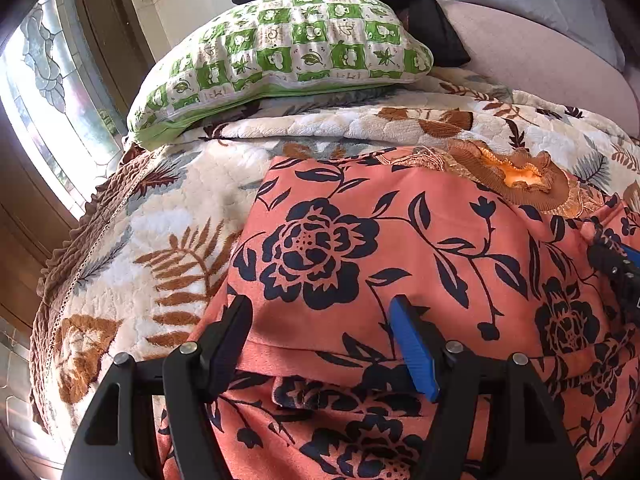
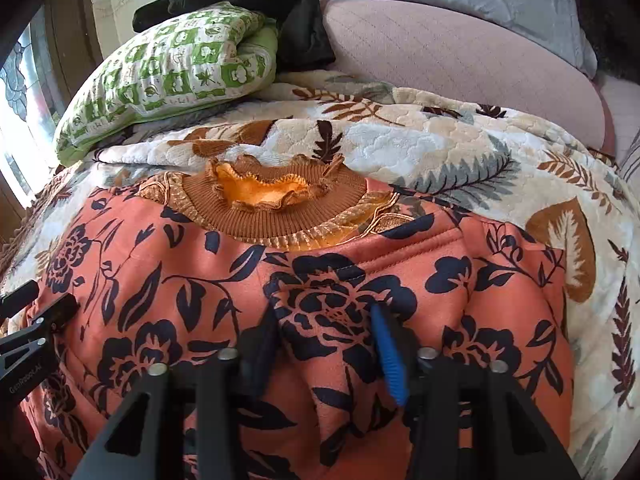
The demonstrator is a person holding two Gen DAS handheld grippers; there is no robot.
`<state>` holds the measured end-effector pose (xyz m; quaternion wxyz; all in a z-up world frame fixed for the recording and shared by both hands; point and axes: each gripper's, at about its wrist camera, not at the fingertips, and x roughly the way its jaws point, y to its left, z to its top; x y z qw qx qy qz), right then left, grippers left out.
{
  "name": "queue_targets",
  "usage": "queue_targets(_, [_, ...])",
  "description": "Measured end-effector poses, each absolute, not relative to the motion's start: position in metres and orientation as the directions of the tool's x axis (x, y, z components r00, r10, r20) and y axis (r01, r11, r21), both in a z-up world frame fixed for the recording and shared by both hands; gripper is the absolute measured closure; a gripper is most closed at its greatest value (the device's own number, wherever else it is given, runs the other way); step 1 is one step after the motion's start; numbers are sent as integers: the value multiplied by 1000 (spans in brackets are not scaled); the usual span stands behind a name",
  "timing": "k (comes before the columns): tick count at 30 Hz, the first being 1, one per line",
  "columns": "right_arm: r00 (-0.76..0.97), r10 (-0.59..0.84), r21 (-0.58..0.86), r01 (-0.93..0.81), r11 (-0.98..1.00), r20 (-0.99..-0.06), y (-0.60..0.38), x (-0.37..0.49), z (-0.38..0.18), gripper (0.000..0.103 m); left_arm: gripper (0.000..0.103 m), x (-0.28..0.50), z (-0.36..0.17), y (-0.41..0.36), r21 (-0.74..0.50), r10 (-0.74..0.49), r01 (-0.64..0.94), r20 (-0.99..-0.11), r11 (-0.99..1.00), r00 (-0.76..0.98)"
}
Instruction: Fold small clothes
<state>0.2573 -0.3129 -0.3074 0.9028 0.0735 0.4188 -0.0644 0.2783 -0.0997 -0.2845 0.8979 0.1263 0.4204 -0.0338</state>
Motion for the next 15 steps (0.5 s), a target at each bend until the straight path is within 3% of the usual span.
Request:
queue_targets(3, [647, -31, 139, 209, 968, -762, -328, 252, -301, 90, 31, 277, -278, -102, 216, 49, 168, -739, 962, 672])
queue_targets(7, [657, 41, 291, 275, 916, -753, -359, 241, -295, 92, 31, 275, -265, -102, 200, 31, 159, -708, 967, 706])
queue_targets(15, [655, 70, 353, 311, 883, -752, -384, 214, -283, 92, 31, 273, -249, -99, 172, 9, 145, -671, 974, 741])
